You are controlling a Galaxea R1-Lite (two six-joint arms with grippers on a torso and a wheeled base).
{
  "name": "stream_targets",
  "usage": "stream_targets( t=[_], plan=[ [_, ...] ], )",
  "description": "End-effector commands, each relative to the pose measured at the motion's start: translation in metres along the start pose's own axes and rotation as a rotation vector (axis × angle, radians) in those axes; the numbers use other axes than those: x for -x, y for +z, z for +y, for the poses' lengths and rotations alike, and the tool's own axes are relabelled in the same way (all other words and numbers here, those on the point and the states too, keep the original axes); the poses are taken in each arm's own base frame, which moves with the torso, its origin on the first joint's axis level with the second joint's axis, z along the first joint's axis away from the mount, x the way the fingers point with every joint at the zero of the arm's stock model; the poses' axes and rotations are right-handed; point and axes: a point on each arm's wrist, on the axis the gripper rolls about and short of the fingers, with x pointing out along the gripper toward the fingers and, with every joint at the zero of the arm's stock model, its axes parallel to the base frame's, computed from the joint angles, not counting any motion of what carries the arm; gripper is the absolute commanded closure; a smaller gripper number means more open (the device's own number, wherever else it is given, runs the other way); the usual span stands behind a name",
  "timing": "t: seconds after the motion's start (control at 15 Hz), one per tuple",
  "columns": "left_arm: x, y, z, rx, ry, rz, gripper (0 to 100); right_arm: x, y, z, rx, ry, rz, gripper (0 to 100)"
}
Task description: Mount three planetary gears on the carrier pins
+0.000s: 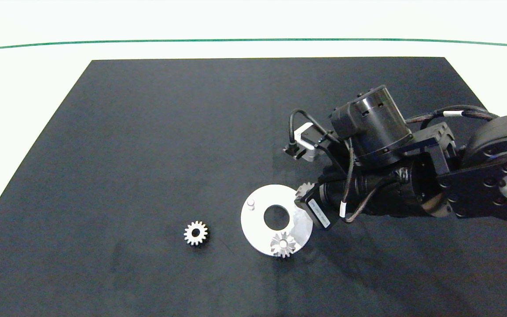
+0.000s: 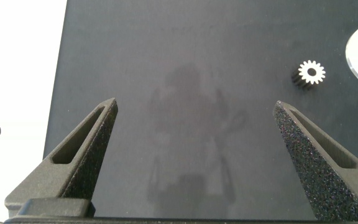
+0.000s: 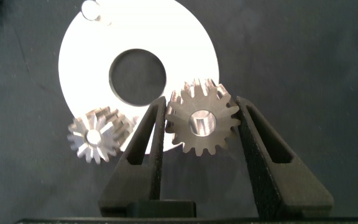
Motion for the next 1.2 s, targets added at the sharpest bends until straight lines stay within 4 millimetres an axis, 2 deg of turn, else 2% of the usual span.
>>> stream_targets(
  t=[0.07, 0.8, 1.2],
  plan=[
    [-0.0001, -0.0002, 0.0000, -0.001, -0.001, 0.002, 0, -0.0106, 0.0005, 0.0032, 0.007, 0.002, 0.018, 96],
    [0.0007, 0.0000, 0.0001, 0.000, -0.001, -0.002, 0, -0.0174, 0.0021, 0.0021, -0.002, -0.001, 0.023, 96],
    [0.0002, 0.0010, 0.0001, 0.000, -0.001, -0.001, 0, -0.0197, 0.0013, -0.0050, -0.020, -0.017, 0.025, 96]
  ],
)
